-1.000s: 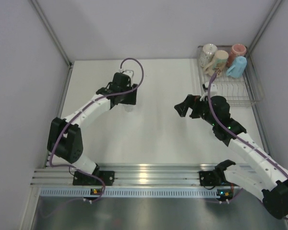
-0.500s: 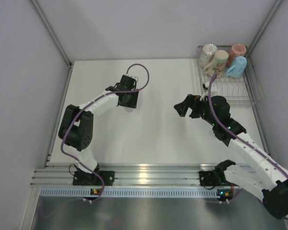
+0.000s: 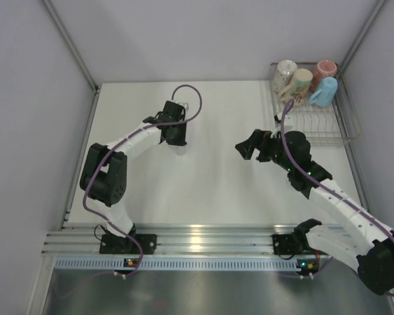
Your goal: Load the cups into the dish rack
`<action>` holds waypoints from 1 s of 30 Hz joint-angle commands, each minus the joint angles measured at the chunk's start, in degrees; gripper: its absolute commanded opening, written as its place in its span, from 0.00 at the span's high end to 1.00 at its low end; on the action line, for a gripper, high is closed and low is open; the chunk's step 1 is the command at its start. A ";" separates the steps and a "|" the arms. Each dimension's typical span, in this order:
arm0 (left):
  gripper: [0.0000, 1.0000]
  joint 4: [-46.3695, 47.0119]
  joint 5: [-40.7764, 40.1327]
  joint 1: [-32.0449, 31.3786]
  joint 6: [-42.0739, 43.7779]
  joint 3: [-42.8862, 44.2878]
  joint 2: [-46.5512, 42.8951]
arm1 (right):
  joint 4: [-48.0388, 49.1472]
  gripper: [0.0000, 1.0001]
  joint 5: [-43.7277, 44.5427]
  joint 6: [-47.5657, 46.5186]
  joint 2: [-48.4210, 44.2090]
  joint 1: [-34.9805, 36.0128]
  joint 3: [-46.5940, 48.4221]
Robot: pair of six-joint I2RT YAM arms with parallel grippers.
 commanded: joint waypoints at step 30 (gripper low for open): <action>1.00 96.82 48.65 2.19 -71.51 -25.37 -20.60 | 63.84 0.01 -20.88 21.37 0.66 -0.42 -15.43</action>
